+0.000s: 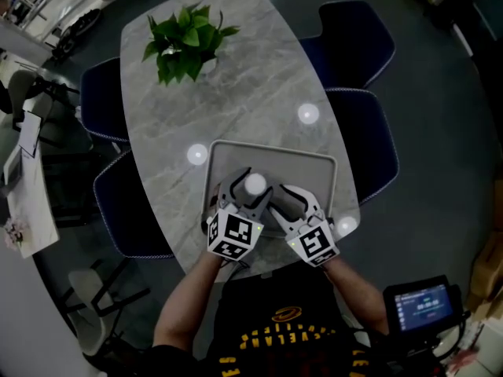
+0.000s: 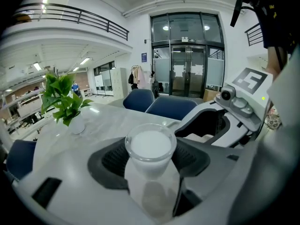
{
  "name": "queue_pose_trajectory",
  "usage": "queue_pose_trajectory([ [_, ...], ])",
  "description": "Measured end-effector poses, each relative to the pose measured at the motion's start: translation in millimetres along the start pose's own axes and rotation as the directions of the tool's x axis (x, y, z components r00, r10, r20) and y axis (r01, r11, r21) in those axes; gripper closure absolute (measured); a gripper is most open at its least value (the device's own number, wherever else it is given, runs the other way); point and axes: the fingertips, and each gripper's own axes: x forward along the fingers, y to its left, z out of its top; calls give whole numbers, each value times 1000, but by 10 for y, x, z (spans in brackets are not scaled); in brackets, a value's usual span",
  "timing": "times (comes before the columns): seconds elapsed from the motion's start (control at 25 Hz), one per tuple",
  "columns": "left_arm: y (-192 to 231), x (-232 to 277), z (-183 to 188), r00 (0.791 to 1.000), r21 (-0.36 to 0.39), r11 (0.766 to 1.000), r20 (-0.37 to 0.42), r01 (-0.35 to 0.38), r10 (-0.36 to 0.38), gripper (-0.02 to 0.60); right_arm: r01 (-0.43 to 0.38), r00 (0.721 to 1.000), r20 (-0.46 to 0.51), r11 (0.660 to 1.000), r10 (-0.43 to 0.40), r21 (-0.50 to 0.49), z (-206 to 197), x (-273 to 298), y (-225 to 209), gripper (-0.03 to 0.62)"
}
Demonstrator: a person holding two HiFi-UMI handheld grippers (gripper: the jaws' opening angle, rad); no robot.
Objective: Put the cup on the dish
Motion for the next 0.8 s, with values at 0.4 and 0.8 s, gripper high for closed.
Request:
queue_pose_trajectory([
  [0.4,262,293,-324,998,-32,998,-20,-62,61,311,7,1000,-24,999,-6,46,-194,37,-157,408],
  [0.8,412,436,-490,990,-42,989,-20,-139,138,311,-11,999,-40,998,14,61,-290,20,-179,408],
])
